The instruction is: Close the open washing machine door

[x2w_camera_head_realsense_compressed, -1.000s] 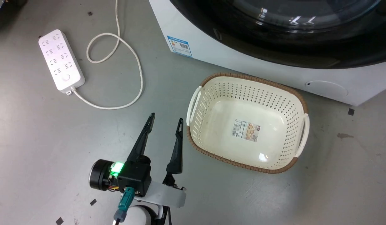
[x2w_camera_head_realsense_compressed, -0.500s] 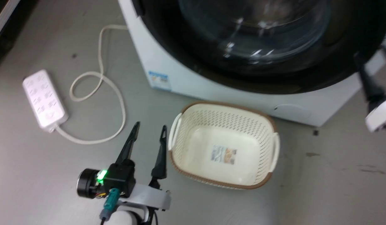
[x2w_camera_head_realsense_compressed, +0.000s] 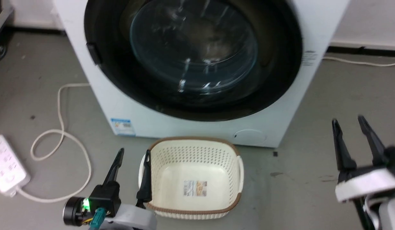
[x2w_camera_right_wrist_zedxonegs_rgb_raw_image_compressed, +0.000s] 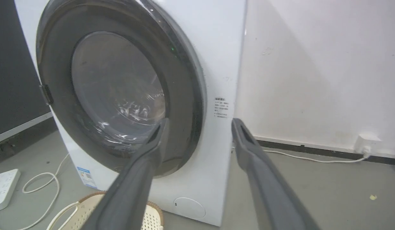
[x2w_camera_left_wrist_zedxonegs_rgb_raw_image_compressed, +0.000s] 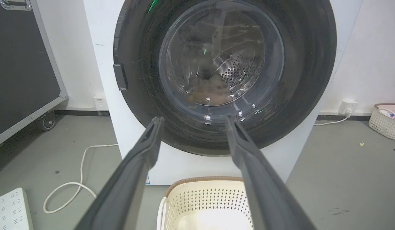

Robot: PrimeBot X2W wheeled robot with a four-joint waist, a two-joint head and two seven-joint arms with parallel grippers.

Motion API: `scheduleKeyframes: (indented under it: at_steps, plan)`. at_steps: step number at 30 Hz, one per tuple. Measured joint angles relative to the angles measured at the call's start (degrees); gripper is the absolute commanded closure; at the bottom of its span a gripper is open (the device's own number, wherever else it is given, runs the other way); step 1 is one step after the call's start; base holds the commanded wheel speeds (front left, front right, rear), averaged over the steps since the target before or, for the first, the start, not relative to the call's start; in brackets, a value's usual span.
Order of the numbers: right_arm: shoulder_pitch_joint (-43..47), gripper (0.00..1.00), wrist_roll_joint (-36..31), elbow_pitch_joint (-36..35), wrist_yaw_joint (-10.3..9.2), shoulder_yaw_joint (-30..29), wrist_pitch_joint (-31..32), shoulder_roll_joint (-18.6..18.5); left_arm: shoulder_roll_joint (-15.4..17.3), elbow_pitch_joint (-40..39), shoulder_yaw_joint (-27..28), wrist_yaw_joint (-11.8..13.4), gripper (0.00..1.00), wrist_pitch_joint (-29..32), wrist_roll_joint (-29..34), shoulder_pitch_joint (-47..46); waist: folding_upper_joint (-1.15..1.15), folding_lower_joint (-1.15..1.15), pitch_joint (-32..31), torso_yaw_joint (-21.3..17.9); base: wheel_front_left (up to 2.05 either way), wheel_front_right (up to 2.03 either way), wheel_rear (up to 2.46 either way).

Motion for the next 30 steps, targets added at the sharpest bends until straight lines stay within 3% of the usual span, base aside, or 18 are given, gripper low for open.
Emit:
scheduleKeyframes:
  at_steps: [8, 18, 19, 30]
  plan:
    - [9.7, 0.00, -4.9, -5.3, 0.00, -4.4, 0.0, 7.0, 0.0, 0.6, 0.4, -0.5, 0.00, 0.0, 0.6, 2.3, 0.00, 0.01, -2.6, -1.6, 0.00, 0.00, 0.00]
    - [11.8, 0.00, -7.1, -5.4, 0.00, -4.1, 0.0, 8.6, 0.0, -0.1, 0.7, -0.9, 0.00, 0.0, 2.2, 2.9, 0.00, 0.01, -2.8, -1.0, 0.00, 0.00, 0.00]
    - [11.8, 1.00, -7.1, -5.4, 0.00, -4.1, 0.0, 8.6, 0.0, -0.1, 0.6, -0.9, 1.00, 0.1, 2.3, 2.9, 0.00, 0.01, -2.8, -0.9, 0.00, 0.00, 0.00]
    - [11.8, 1.00, -7.1, -5.4, 0.00, -3.9, 0.9, 8.6, 0.0, -0.1, 0.8, -1.0, 1.00, 0.9, 2.3, 2.9, 0.00, 0.01, -2.9, -0.8, 0.00, 0.00, 0.00]
